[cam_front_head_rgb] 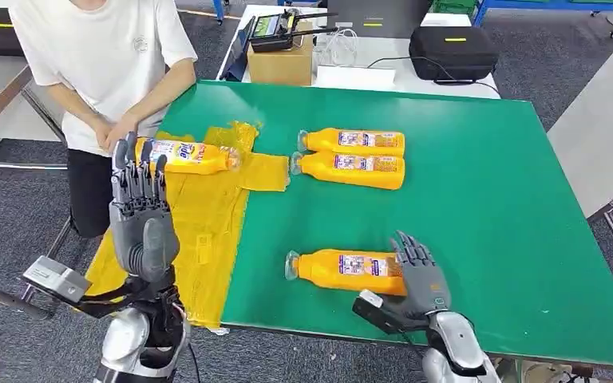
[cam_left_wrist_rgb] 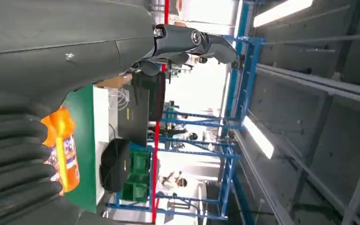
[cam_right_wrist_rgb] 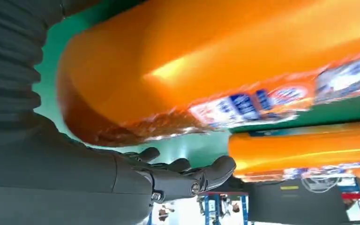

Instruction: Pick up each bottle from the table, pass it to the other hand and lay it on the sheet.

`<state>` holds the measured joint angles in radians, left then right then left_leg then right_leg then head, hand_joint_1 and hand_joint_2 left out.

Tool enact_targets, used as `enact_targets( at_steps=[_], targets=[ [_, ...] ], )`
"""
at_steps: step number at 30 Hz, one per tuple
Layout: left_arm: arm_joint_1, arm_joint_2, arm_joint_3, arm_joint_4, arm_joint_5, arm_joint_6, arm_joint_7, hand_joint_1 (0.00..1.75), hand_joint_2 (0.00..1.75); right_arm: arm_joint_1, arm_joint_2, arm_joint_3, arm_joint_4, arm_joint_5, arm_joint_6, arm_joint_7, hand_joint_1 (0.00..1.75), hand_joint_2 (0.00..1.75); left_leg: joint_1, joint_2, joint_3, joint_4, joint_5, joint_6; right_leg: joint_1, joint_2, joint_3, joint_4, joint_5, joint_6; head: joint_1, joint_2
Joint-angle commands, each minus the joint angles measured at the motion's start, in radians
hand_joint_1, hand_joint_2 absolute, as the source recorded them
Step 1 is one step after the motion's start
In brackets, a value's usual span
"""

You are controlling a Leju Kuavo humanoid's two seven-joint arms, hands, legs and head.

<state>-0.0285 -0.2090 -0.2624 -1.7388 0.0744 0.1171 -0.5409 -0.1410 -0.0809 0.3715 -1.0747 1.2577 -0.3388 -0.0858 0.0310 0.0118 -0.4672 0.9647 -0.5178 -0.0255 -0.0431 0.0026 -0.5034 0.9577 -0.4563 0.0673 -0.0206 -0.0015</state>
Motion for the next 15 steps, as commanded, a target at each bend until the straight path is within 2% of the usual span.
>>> enact_targets(
  at_steps=[1, 4, 8, 11, 12, 13, 15],
  targets=[
    [-0.045, 0.029, -0.02, 0.074, 0.009, 0.002, -0.001, 0.0, 1.75, -0.098, 0.04, 0.053, 0.188, 0.015, 0.007, 0.008, 0.0, 1.75, 0.001, -0.001, 0.002, -0.002, 0.0, 0.002, 0.002, 0.0, 0.002, -0.002, 0.001, -0.004, 0.0, 0.0],
    [-0.041, 0.028, -0.015, 0.07, 0.01, 0.004, 0.001, 0.0, 1.75, -0.111, 0.033, 0.068, 0.213, 0.034, 0.037, 0.041, 0.0, 1.75, 0.001, -0.002, 0.002, -0.003, 0.001, 0.003, 0.003, -0.001, 0.003, -0.003, 0.001, -0.005, 0.0, 0.0],
    [-0.043, 0.021, -0.009, 0.081, 0.052, -0.027, 0.046, 0.0, 1.75, -0.17, 0.008, 0.131, 0.321, 0.057, 0.173, 0.084, 0.0, 1.75, 0.001, 0.0, 0.002, -0.002, 0.0, 0.003, 0.002, 0.0, 0.002, -0.003, 0.001, -0.005, 0.0, 0.0],
    [-0.044, 0.019, -0.009, 0.084, 0.052, -0.027, 0.046, 0.0, 1.75, -0.175, 0.002, 0.131, 0.332, 0.049, 0.178, 0.079, 0.0, 1.75, 0.001, 0.001, 0.005, -0.002, 0.001, 0.002, 0.001, 0.001, 0.004, -0.003, 0.001, -0.003, 0.0, 0.0],
    [-0.047, 0.018, -0.008, 0.087, 0.052, -0.026, 0.046, 0.0, 1.75, -0.192, 0.0, 0.143, 0.364, 0.039, 0.201, 0.077, 1.17, 1.75, 0.002, 0.0, 0.006, -0.003, 0.002, 0.003, 0.003, 0.0, 0.005, -0.005, 0.002, -0.005, 0.0, 0.0],
    [-0.048, 0.016, -0.006, 0.089, 0.051, -0.025, 0.046, 0.0, 1.75, -0.206, 0.001, 0.15, 0.389, 0.03, 0.237, 0.083, 1.71, 1.75, 0.001, 0.002, 0.008, -0.002, 0.001, 0.002, 0.002, 0.002, 0.006, -0.003, 0.001, -0.004, 0.0, 0.0],
    [-0.053, 0.011, 0.0, 0.099, 0.051, -0.023, 0.047, 0.0, 1.75, -0.233, 0.0, 0.168, 0.442, 0.015, 0.296, 0.097, 1.75, 1.75, 0.001, 0.001, 0.008, -0.002, 0.001, 0.003, 0.002, 0.001, 0.008, -0.004, 0.002, -0.004, 0.0, 0.0]
  ],
)
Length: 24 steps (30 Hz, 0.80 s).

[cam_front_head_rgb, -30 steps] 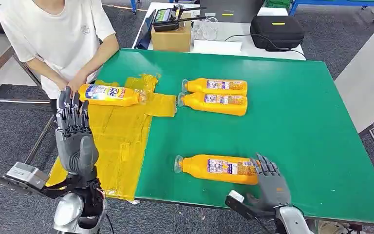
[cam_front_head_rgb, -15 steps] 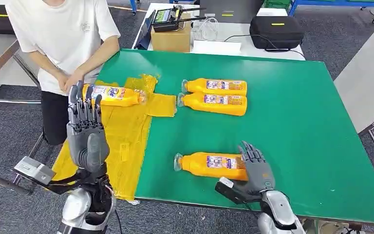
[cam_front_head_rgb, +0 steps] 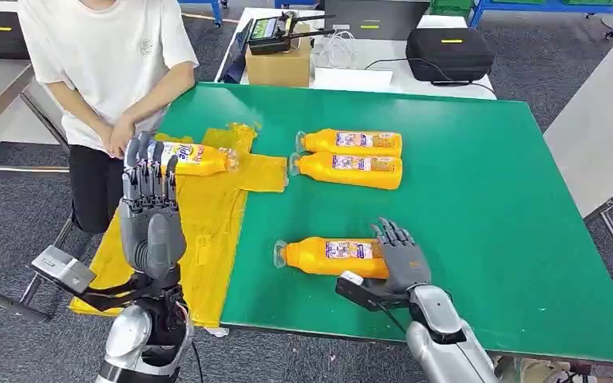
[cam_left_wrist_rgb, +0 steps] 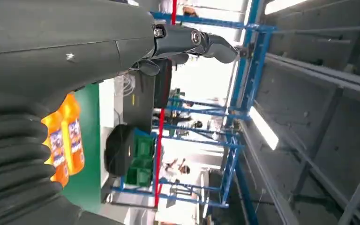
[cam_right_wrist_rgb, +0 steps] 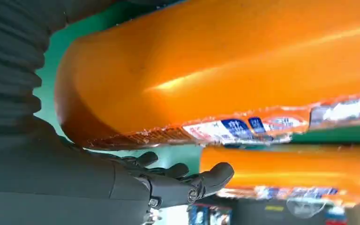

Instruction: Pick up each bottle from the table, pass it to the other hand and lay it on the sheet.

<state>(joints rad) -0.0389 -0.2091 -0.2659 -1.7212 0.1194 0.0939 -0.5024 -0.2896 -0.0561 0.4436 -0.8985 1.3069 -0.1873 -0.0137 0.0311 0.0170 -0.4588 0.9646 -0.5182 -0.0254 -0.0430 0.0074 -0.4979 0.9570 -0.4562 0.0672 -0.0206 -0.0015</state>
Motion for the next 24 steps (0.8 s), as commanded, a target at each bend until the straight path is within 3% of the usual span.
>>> enact_targets(
  at_steps=[1, 6, 9, 12, 13, 14, 15, 16, 17, 18, 19, 20, 21, 22, 24],
  targets=[
    [-0.047, 0.008, 0.005, 0.089, 0.005, 0.001, 0.009, 0.0, 1.75, -0.096, -0.023, 0.104, 0.294, -0.044, 0.163, 0.026, 1.75, 1.75, 0.001, -0.006, -0.001, -0.002, 0.003, 0.003, 0.002, -0.005, 0.002, -0.004, 0.002, -0.005, 0.0, 0.0],
    [-0.054, 0.005, 0.009, 0.105, 0.005, 0.003, 0.009, 0.0, 1.75, -0.109, -0.022, 0.112, 0.338, -0.068, 0.171, 0.019, 1.75, 1.75, 0.001, 0.0, 0.008, -0.001, 0.002, 0.004, 0.002, -0.001, 0.007, -0.004, 0.004, -0.004, 0.0, 0.0],
    [-0.057, 0.008, 0.006, 0.111, 0.003, 0.002, 0.011, 0.0, 1.75, -0.13, -0.026, 0.14, 0.373, -0.088, 0.205, 0.027, 1.75, 1.75, 0.002, -0.002, 0.002, 0.0, 0.001, 0.007, 0.003, -0.002, -0.005, -0.005, 0.006, -0.004, 0.0, 0.0],
    [-0.063, 0.012, 0.01, 0.121, 0.003, 0.004, 0.011, 0.0, 1.75, -0.152, -0.03, 0.158, 0.401, -0.104, 0.229, 0.018, 1.75, 1.75, 0.001, 0.001, 0.012, 0.003, -0.004, 0.006, 0.002, 0.001, 0.004, -0.002, 0.001, -0.001, 0.0, 0.0],
    [-0.063, 0.012, 0.01, 0.121, 0.003, 0.004, 0.011, 0.0, 1.75, -0.152, -0.03, 0.158, 0.401, -0.104, 0.229, 0.018, 1.75, 1.75, 0.002, 0.0, 0.007, 0.003, -0.001, 0.007, 0.003, 0.0, 0.0, -0.004, 0.004, -0.002, 0.0, 0.0],
    [-0.062, 0.014, 0.014, 0.123, 0.003, 0.005, 0.009, 0.0, 1.75, -0.159, -0.03, 0.161, 0.407, -0.118, 0.231, 0.002, 1.75, 1.75, 0.001, 0.003, 0.018, 0.003, -0.005, 0.006, 0.002, 0.004, 0.009, -0.001, 0.0, 0.0, 0.0, 0.0],
    [-0.059, 0.015, 0.015, 0.121, 0.003, 0.006, 0.006, 0.0, 1.75, -0.161, -0.025, 0.156, 0.408, -0.144, 0.22, -0.022, 1.75, 1.75, 0.001, 0.001, 0.011, 0.003, -0.002, 0.007, 0.003, 0.001, 0.003, -0.003, 0.003, -0.002, 0.0, 0.0],
    [-0.056, 0.017, 0.015, 0.118, 0.003, 0.005, 0.004, 0.0, 1.75, -0.158, -0.02, 0.144, 0.403, -0.169, 0.212, -0.044, 1.75, 1.75, 0.001, 0.003, 0.019, 0.002, -0.005, 0.006, 0.002, 0.004, 0.009, -0.003, 0.0, -0.001, 0.0, 0.0],
    [-0.051, 0.024, 0.011, 0.114, 0.003, 0.001, -0.002, 0.0, 1.75, -0.137, 0.003, 0.078, 0.37, -0.291, 0.201, -0.145, 1.75, 1.75, 0.001, 0.002, 0.013, 0.003, -0.003, 0.007, 0.002, 0.002, 0.005, -0.004, 0.003, -0.002, 0.0, 0.0],
    [-0.049, 0.026, 0.008, 0.115, 0.001, 0.002, -0.005, 0.0, 1.75, -0.127, 0.012, 0.067, 0.35, -0.318, 0.198, -0.158, 1.75, 1.75, 0.001, 0.003, 0.015, 0.003, -0.004, 0.006, 0.002, 0.004, 0.007, -0.003, 0.001, -0.001, 0.0, 0.0],
    [-0.042, 0.03, 0.002, 0.118, -0.001, 0.004, -0.005, 0.0, 1.75, -0.085, 0.032, 0.005, 0.274, -0.445, 0.188, -0.253, 1.75, 1.75, 0.002, 0.001, 0.01, 0.003, -0.002, 0.007, 0.003, 0.002, 0.003, -0.005, 0.004, -0.002, 0.0, 0.0],
    [-0.037, 0.032, -0.005, 0.13, 0.001, 0.005, -0.001, 0.0, 1.75, -0.059, 0.03, 0.02, 0.207, -0.47, 0.201, -0.244, 1.75, 1.75, 0.001, 0.005, 0.018, 0.002, -0.005, 0.006, 0.002, 0.005, 0.013, -0.004, 0.001, -0.001, 0.0, 0.0],
    [-0.034, 0.032, -0.01, 0.142, 0.024, -0.011, 0.033, 0.0, 1.75, -0.049, 0.025, 0.028, 0.174, -0.482, 0.203, -0.244, 1.75, 1.75, 0.002, 0.002, 0.013, 0.001, -0.003, 0.007, 0.003, 0.003, 0.013, -0.005, 0.002, -0.002, 0.0, 0.0],
    [-0.027, 0.03, -0.02, 0.183, 0.07, -0.042, 0.143, 0.0, 1.75, -0.01, 0.023, 0.003, 0.091, -0.541, 0.175, -0.256, 1.75, 1.75, 0.001, 0.004, 0.019, 0.002, -0.005, 0.006, 0.002, 0.005, 0.02, -0.004, 0.0, -0.001, 0.0, 0.0],
    [-0.001, 0.02, -0.042, 0.253, 0.018, -0.015, 0.11, 0.0, 1.75, 0.074, 0.061, -0.062, -0.07, -0.652, 0.129, -0.283, 1.75, 1.75, 0.001, 0.003, 0.02, -0.001, -0.005, 0.006, 0.002, 0.004, 0.022, -0.005, 0.0, -0.001, 0.0, 0.0]
  ],
)
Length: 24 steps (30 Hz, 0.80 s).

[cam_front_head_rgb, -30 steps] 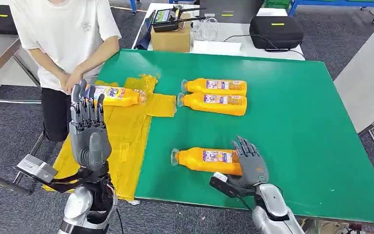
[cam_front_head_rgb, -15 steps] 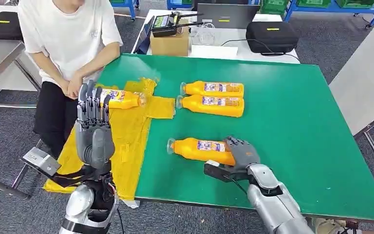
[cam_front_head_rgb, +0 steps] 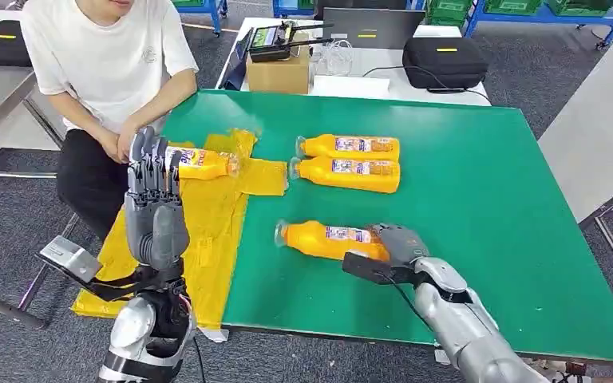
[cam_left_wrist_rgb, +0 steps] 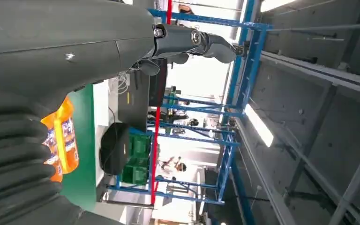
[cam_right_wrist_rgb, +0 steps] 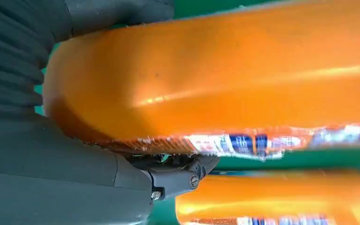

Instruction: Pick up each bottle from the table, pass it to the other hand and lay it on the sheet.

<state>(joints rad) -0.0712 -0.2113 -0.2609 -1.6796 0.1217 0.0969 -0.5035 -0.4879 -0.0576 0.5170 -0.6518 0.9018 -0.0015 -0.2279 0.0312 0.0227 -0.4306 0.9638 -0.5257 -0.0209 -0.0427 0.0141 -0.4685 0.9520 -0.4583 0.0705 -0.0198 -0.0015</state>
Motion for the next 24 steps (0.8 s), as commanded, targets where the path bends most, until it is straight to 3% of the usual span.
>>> enact_targets(
  at_steps=[1, 2, 6, 8, 14, 24],
  targets=[
    [0.043, 0.01, -0.052, 0.241, 0.02, -0.015, 0.129, 0.0, 1.75, 0.313, 0.106, -0.183, -0.394, -0.311, -0.092, -0.085, 1.75, 1.75, 0.001, -0.004, -0.01, -0.002, 0.003, 0.002, 0.002, -0.004, -0.009, -0.002, 0.003, -0.006, -0.002, 0.0],
    [0.052, 0.007, -0.067, 0.264, 0.031, -0.023, 0.151, 0.0, 1.75, 0.347, 0.138, -0.199, -0.466, -0.338, -0.132, -0.084, 1.75, 1.75, 0.001, -0.002, -0.004, -0.001, 0.001, 0.001, 0.002, -0.002, -0.005, -0.001, 0.001, -0.004, -0.001, 0.0],
    [0.052, 0.005, -0.071, 0.27, 0.033, -0.022, 0.149, 0.0, 1.75, 0.352, 0.139, -0.192, -0.483, -0.334, -0.135, -0.069, 1.75, 1.75, 0.002, -0.007, -0.012, -0.001, 0.001, 0.001, 0.003, -0.005, -0.009, 0.0, -0.001, -0.003, -0.002, 0.0],
    [0.043, -0.001, -0.091, 0.296, -0.025, 0.039, 0.144, 0.0, 1.75, 0.39, 0.208, -0.286, -0.529, -0.5, -0.182, -0.182, 1.75, 1.75, 0.002, -0.009, -0.019, -0.002, 0.001, 0.003, 0.003, -0.006, -0.016, -0.001, 0.0, -0.005, -0.002, 0.0],
    [0.015, -0.013, -0.128, 0.379, -0.092, 0.051, 0.101, 0.0, 1.75, 0.424, 0.266, -0.328, -0.591, -0.603, -0.241, -0.258, 1.75, 1.75, 0.001, -0.012, -0.025, -0.001, 0.001, 0.002, 0.001, -0.01, -0.02, 0.0, -0.001, -0.004, -0.001, 0.0],
    [0.021, 0.006, -0.188, 0.4, -0.32, 0.085, 0.05, 0.0, 1.75, 0.366, 0.255, -0.263, -0.54, -0.588, -0.207, -0.259, 1.75, 1.75, 0.001, -0.009, -0.029, -0.001, 0.002, 0.002, 0.001, -0.007, -0.025, -0.001, 0.0, -0.003, -0.001, 0.0]
  ],
)
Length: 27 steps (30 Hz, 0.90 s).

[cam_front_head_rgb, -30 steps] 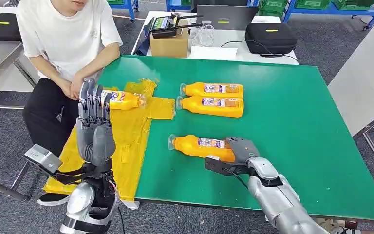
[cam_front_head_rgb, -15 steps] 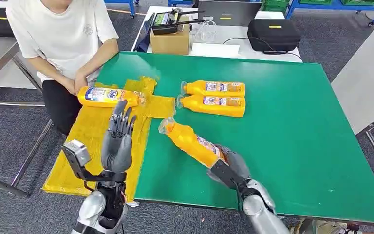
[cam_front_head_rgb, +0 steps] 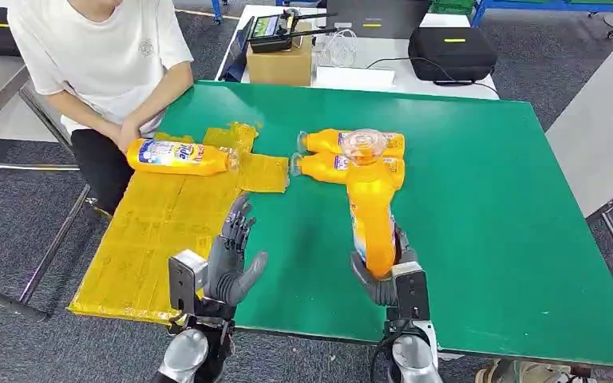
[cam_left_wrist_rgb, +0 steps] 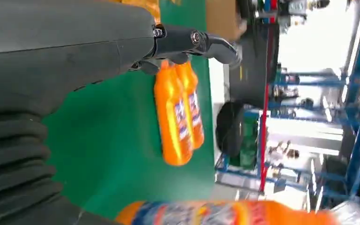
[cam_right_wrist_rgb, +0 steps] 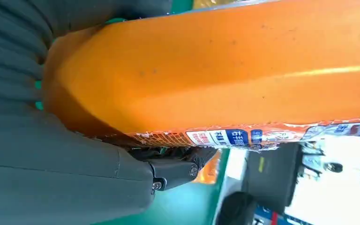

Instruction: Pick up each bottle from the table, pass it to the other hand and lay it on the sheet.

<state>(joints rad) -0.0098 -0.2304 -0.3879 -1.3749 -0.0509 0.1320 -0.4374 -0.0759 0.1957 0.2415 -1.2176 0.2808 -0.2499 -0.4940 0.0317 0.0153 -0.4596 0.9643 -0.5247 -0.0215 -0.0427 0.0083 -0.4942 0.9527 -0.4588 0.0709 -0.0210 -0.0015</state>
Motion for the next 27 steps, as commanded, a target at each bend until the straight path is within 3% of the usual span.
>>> enact_targets(
  at_steps=[1, 9, 12, 17, 27],
  targets=[
    [-0.048, 0.026, -0.064, 0.103, -0.194, 0.069, -0.009, 0.0, 1.75, -0.055, -0.006, 0.044, 0.041, 0.061, 0.058, 0.012, 1.75, 1.75, 0.001, -0.002, 0.001, -0.002, 0.001, 0.003, 0.002, -0.001, 0.001, -0.002, 0.001, -0.005, 0.0, 0.0],
    [-0.064, 0.012, -0.072, 0.106, -0.199, 0.01, 0.014, 0.0, 1.75, -0.104, 0.012, 0.175, 0.111, 0.145, 0.1, 0.02, 1.75, 1.75, 0.001, 0.0, 0.0, -0.001, 0.0, 0.002, 0.001, 0.001, 0.0, -0.001, 0.001, -0.004, 0.0, 0.0],
    [-0.078, 0.003, -0.061, 0.117, -0.198, 0.025, 0.043, 0.0, 1.75, -0.096, 0.026, 0.204, 0.108, 0.177, 0.056, -0.003, 1.75, 1.75, 0.002, -0.001, 0.001, -0.003, 0.001, 0.004, 0.004, -0.001, 0.002, -0.003, 0.002, -0.009, 0.0, 0.0],
    [-0.101, -0.009, -0.03, 0.116, -0.115, -0.005, 0.074, 0.0, 1.75, -0.087, 0.032, 0.222, 0.11, 0.179, 0.005, -0.035, 1.75, 1.75, 0.001, -0.003, -0.001, -0.002, 0.001, 0.003, 0.003, -0.003, 0.001, -0.002, 0.001, -0.006, 0.0, 0.0],
    [-0.155, 0.001, -0.001, 0.076, -0.062, 0.034, 0.062, 0.0, 1.75, -0.123, 0.015, 0.334, 0.189, 0.198, 0.054, -0.036, 1.75, 1.75, 0.001, -0.002, -0.002, -0.001, 0.0, 0.002, 0.002, -0.002, -0.001, -0.001, 0.001, -0.005, 0.0, 0.0]
  ],
)
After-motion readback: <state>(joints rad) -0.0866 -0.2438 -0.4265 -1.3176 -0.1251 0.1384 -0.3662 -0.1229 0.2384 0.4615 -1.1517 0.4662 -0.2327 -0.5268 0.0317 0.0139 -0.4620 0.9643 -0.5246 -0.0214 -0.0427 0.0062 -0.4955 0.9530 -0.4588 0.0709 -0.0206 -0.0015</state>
